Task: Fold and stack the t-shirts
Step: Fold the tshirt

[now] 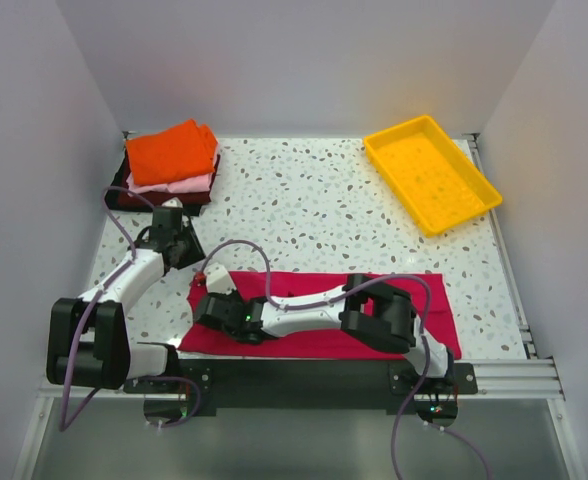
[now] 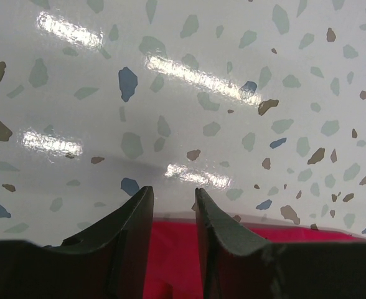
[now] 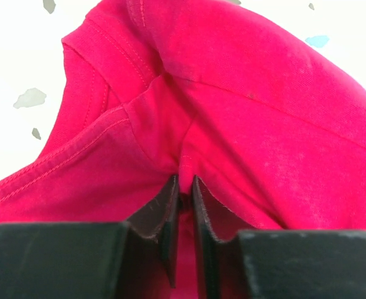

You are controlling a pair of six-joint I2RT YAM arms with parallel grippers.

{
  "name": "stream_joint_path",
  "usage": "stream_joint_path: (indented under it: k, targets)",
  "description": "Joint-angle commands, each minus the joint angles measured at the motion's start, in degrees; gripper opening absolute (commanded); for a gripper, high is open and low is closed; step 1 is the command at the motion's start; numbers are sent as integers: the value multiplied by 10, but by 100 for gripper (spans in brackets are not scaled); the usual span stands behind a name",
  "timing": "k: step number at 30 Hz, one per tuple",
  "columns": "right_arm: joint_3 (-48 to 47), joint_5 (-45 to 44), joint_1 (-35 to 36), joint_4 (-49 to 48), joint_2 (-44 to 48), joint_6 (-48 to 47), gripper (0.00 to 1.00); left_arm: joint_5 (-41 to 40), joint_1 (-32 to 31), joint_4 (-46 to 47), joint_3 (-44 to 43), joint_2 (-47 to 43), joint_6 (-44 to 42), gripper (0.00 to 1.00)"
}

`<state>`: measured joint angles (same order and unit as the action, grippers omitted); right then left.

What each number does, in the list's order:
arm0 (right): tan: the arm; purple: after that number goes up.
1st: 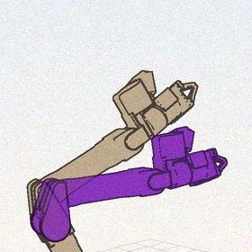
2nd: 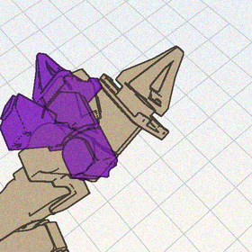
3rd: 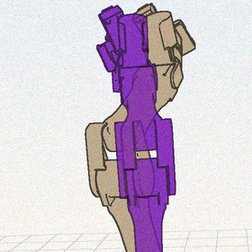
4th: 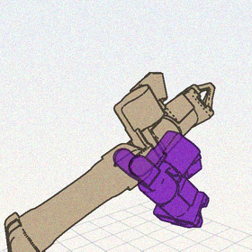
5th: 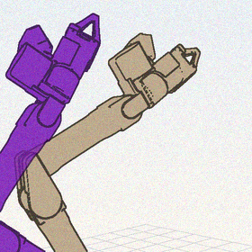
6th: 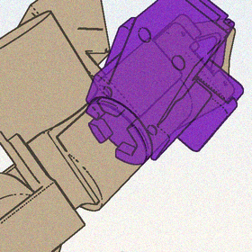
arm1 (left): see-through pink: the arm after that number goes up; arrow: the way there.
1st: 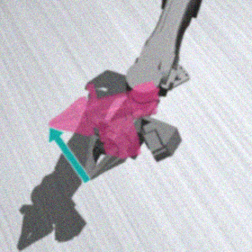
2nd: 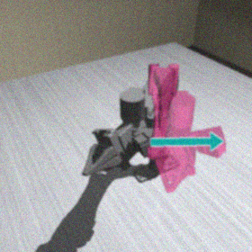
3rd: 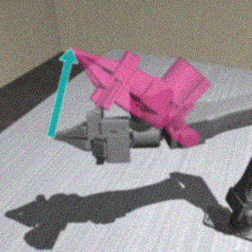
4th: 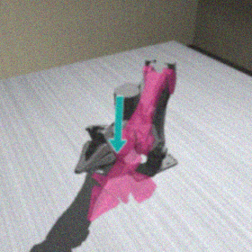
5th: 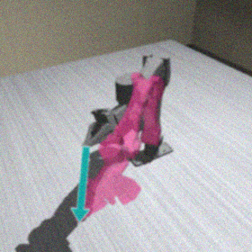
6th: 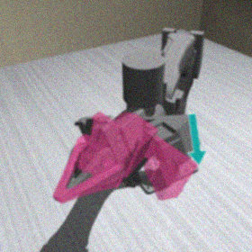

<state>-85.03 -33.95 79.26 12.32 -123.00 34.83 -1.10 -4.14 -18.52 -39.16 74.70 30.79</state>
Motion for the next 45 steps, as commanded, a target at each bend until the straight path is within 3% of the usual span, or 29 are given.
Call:
stream_joint_path:
  k: [1,4,8,17,28,38,45]
  targets:
    - [16,-9,-6,0,47,3,12,8,6,6,-6,4,-11,38]
    - [18,9,-5,3,55,-4,11,8,6,6,-4,2,-10,37]
    - [22,17,-5,5,58,-4,25,26,6,4,7,-11,-6,38]
    - [24,24,-4,-15,47,-2,35,35,6,3,24,-24,-5,38]
    - [24,-3,-6,-34,58,1,36,34,6,7,32,-27,-4,38]
    - [19,-8,-6,-41,58,1,27,34,6,6,32,-26,-6,38]
    - [7,-9,-5,-39,53,-2,26,34,6,6,32,-27,-6,38]
